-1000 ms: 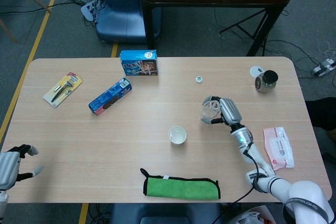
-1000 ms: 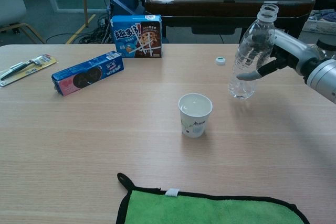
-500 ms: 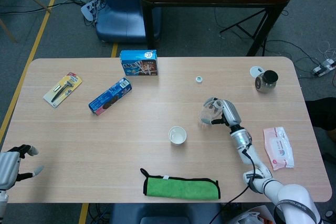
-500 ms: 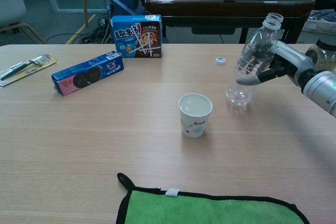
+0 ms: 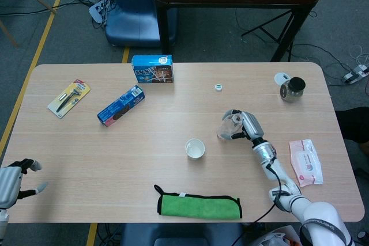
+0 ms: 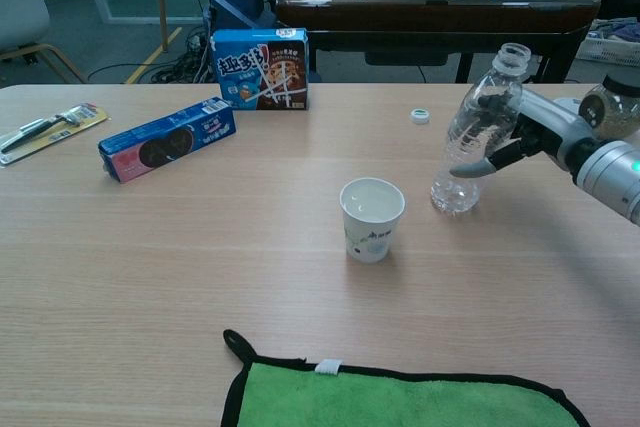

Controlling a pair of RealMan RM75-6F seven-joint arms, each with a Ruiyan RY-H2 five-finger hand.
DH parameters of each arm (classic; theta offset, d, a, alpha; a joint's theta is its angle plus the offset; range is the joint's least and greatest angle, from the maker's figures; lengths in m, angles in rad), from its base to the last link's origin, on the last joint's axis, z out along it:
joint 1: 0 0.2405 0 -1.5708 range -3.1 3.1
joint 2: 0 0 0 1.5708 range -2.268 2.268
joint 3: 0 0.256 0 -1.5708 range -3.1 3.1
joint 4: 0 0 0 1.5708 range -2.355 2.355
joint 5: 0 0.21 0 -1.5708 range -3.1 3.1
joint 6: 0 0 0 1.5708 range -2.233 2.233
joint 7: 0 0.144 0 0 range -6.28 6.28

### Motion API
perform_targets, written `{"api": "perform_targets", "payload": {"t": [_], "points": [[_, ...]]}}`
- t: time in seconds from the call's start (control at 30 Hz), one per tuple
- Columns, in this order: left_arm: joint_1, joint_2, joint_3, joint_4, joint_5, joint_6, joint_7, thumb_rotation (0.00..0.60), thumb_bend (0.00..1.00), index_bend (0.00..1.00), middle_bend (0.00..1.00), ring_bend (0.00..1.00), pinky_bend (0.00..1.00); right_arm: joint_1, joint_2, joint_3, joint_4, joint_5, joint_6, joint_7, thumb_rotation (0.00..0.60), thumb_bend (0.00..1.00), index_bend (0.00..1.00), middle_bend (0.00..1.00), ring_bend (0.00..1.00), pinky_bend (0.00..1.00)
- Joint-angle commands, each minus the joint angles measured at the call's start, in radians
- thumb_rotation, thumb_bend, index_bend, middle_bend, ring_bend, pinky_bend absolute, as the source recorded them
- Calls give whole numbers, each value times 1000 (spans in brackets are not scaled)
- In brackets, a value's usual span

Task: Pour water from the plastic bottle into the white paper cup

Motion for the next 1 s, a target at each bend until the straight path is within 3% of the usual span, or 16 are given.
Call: {"api": "perform_targets", "payload": {"t": [0.03,0.37,0.63,1.0], "points": [[0,0,0,0,-1,-1,0,600,97,497,505,508,750,1,8,-3,-4,-3,-5,-4,600,0,397,312,280,453],[-1,-2,0,2,-2,-3,3,600,97,497,505,508,750,-9,48,4,-50,-7,26,-25,600,0,216,192,188,380],[-2,-4,-1,4,-3,-4,7,600,97,497,505,508,750,-34,132,13,-155,-2,65,-113,600,0,209,186,181,373],[-6,-10,-1,4,-3,-8,24,600,97,497,505,508,750,-103,369,-5,-481,8,85,-279,600,0,209,186,180,369]]}}
